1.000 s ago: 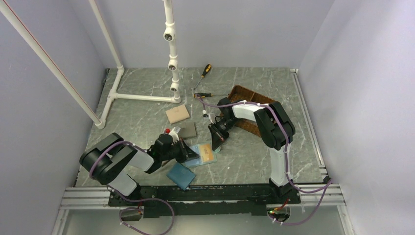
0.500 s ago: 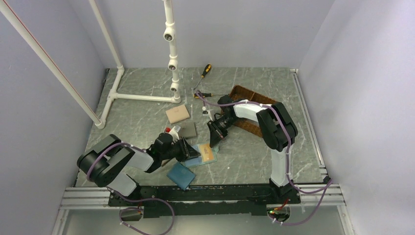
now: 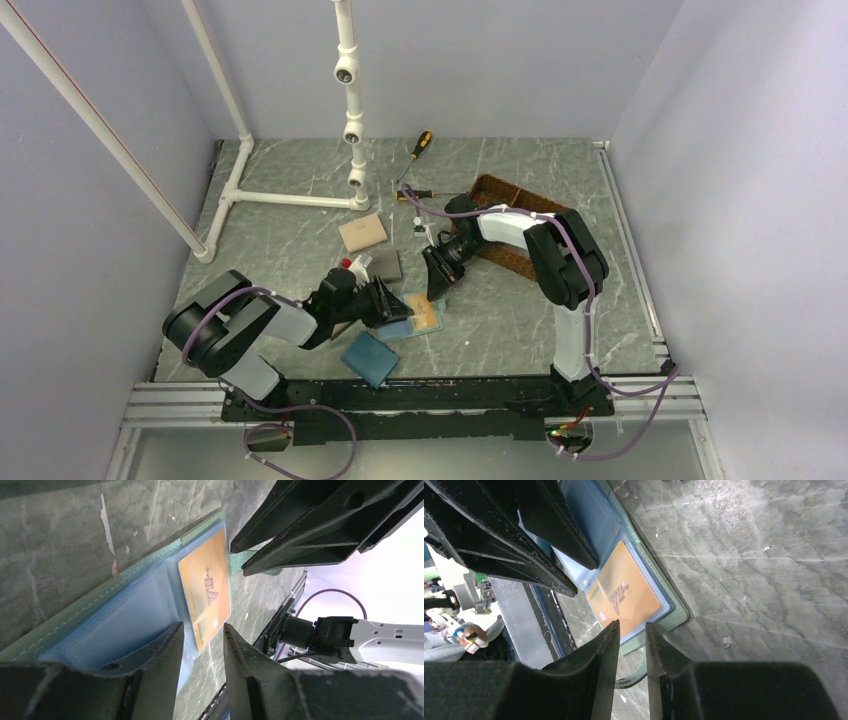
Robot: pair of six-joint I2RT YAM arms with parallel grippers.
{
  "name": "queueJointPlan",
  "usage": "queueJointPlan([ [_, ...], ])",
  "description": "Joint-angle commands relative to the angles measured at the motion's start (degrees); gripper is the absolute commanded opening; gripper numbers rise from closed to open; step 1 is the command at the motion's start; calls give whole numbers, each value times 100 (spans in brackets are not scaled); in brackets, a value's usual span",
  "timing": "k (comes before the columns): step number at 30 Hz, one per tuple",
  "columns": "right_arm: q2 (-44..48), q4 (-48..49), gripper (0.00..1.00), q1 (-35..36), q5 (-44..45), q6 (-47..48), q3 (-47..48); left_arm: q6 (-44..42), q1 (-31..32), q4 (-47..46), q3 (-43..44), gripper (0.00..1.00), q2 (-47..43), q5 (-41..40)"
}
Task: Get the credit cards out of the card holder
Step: Remove the credit card from the card holder.
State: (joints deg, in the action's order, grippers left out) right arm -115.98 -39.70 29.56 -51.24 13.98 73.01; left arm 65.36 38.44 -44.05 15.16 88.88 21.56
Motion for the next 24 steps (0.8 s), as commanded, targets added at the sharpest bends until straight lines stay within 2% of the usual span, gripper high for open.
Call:
queueJointPlan([
  [1, -4, 156, 29, 21, 99, -70, -55, -74, -21, 176, 101, 42, 94, -1],
  [10, -112, 167, 33, 97, 232, -93, -59, 3, -20, -143, 92, 46, 421, 80],
  [18, -133, -17, 32, 181, -614, 51, 19, -3, -22, -240, 89, 49, 564, 129],
  [24, -28, -85, 27, 182, -1053, 142, 47, 11, -14, -205, 82, 50, 569, 121],
])
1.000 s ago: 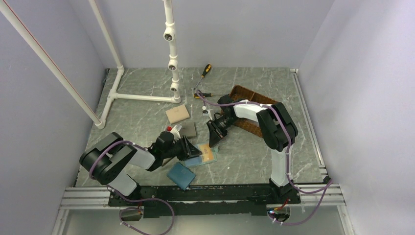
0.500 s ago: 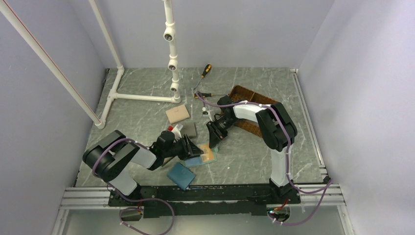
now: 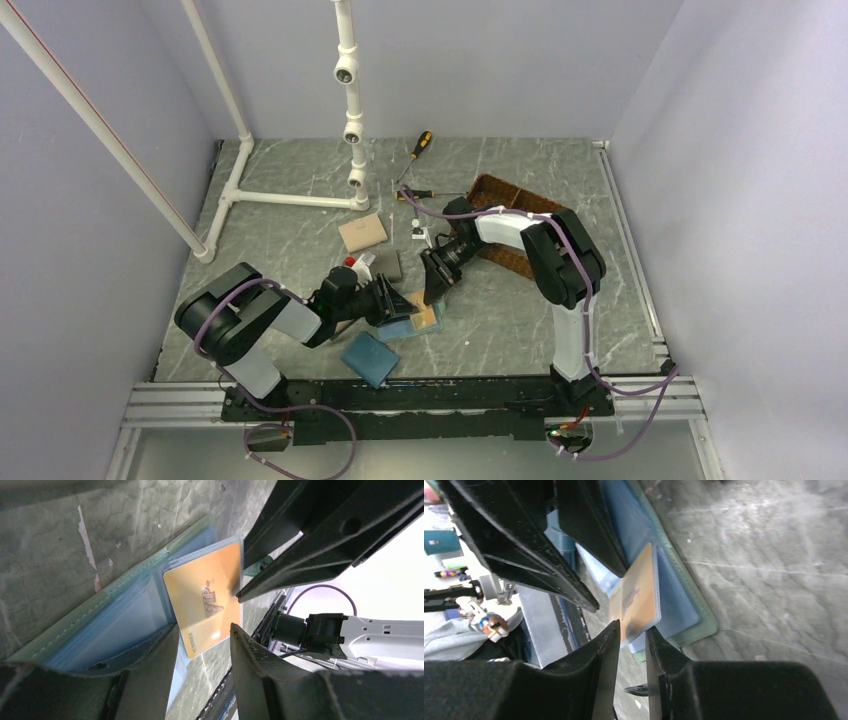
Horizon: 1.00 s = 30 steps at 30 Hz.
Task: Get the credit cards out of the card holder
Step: Remove the credit card from the card holder.
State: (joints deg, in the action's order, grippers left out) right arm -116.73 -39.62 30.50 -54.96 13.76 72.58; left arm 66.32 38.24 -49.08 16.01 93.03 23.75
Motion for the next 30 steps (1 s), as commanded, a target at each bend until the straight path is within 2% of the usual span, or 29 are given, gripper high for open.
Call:
queueJointPlan([
  [1, 45, -117, 26, 88, -757, 189, 97, -85, 0, 290, 4, 50, 161, -93],
  [6, 9, -96, 23, 88, -881, 152, 77, -76, 0, 273, -8, 50, 156, -107],
  [10, -28, 110, 20, 103, -455, -123, 6, -50, 2, 171, -57, 54, 129, -105],
  [13, -89, 221, 8, 105, -159, -295, -30, -17, 0, -45, -154, 61, 89, -130],
  [16, -118, 251, 1, 97, -36, -353, -42, 16, -5, -277, -254, 62, 46, -181],
  [24, -1, 395, 0, -88, -1641, -502, -125, 184, -92, -899, -533, 61, -65, -265],
  [30, -24, 643, 0, -144, -2279, -772, -209, 196, -131, -974, -589, 60, -179, -282],
])
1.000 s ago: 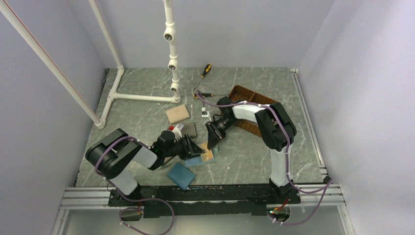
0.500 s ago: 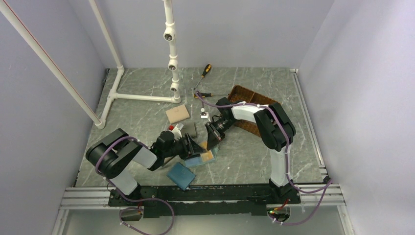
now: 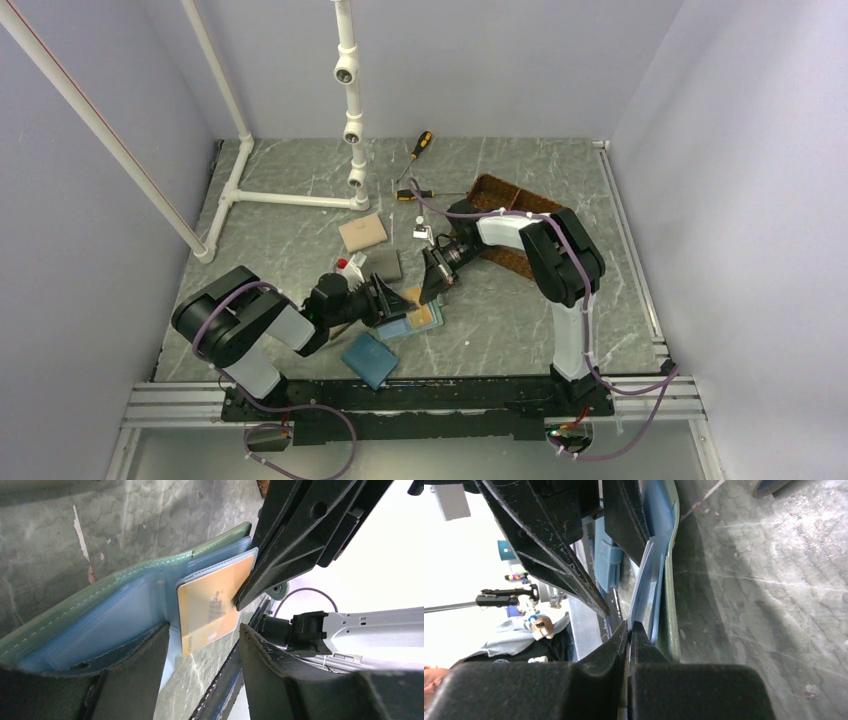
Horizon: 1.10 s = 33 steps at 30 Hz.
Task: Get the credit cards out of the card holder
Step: Remove the credit card from the card holder.
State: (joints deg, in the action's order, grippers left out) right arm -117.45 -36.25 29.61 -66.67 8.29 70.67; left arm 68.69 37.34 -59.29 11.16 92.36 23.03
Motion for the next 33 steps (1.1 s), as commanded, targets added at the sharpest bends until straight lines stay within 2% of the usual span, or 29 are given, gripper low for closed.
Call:
queueJointPlan([
  [1, 53, 348, 0, -66, -1149, -269, -38, -39, -43, 95, -97, 60, -155, -217],
  [8, 62, 807, 0, -79, -1221, -748, -208, -33, -46, 216, 27, 56, -480, -202],
  [12, -3, 935, 0, -69, -1152, -821, -262, -39, -47, 342, 142, 46, -654, -168],
  [13, -17, 935, 0, -69, -1125, -821, -257, -54, -43, 371, 164, 38, -683, -160],
  [16, -51, 793, 0, -69, -961, -791, -211, -76, -58, 288, 140, 4, -729, -167],
  [17, -50, 730, 0, -69, -865, -741, -185, -79, -65, 248, 110, 0, -724, -175],
  [19, -68, 535, 2, -69, -574, -562, -108, -95, -89, 184, 37, 0, -698, -199],
  [22, -97, 356, 15, -107, -119, -357, -36, -132, -104, 112, -76, 0, -649, -219],
  [24, -118, 285, 17, -146, 73, -287, -12, -182, -126, 158, -119, 0, -649, -213],
  [26, -157, 204, 15, -182, 201, -198, 21, -239, -139, 217, -139, 0, -636, -176],
  [28, -185, 189, 7, -215, 300, -188, 27, -283, -163, 217, -164, 0, -604, -115],
  [33, -270, 83, 7, -271, 404, -78, 75, -374, -214, -30, -244, 0, -455, 62],
])
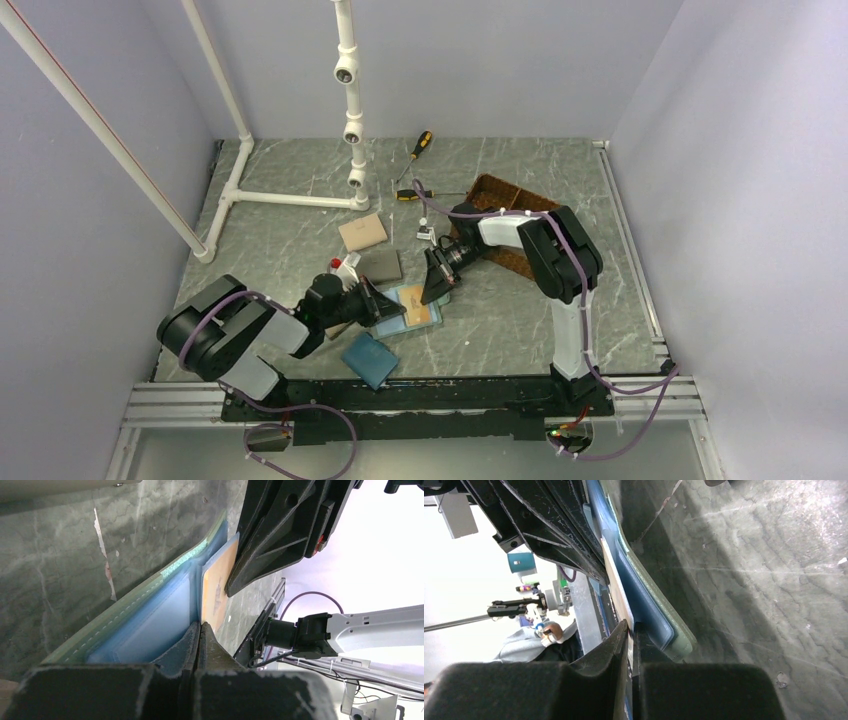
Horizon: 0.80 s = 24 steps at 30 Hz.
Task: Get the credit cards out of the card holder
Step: Remove the credit card from the card holder.
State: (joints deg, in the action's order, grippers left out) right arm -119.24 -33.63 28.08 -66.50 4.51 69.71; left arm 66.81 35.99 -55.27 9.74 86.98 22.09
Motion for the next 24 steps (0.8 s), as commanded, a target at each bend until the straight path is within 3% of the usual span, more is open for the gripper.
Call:
queueJointPlan([
  [1, -77, -216, 9, -126, 384, 346, 190, -209, -88, -440, -103, 0, 104, 190],
  [5, 37, -584, 16, -166, 502, 801, 359, -379, -101, -292, -76, 0, 82, 330],
  [12, 103, -673, 17, -246, 559, 976, 381, -711, -108, 294, 25, 0, -312, 390],
  [20, 314, -809, 42, -244, 1014, 1323, 412, -1101, -110, 985, 116, 0, -918, 504],
  [24, 231, -960, 56, -184, 736, 1492, 435, -1317, -109, 1274, 192, 0, -1230, 615],
])
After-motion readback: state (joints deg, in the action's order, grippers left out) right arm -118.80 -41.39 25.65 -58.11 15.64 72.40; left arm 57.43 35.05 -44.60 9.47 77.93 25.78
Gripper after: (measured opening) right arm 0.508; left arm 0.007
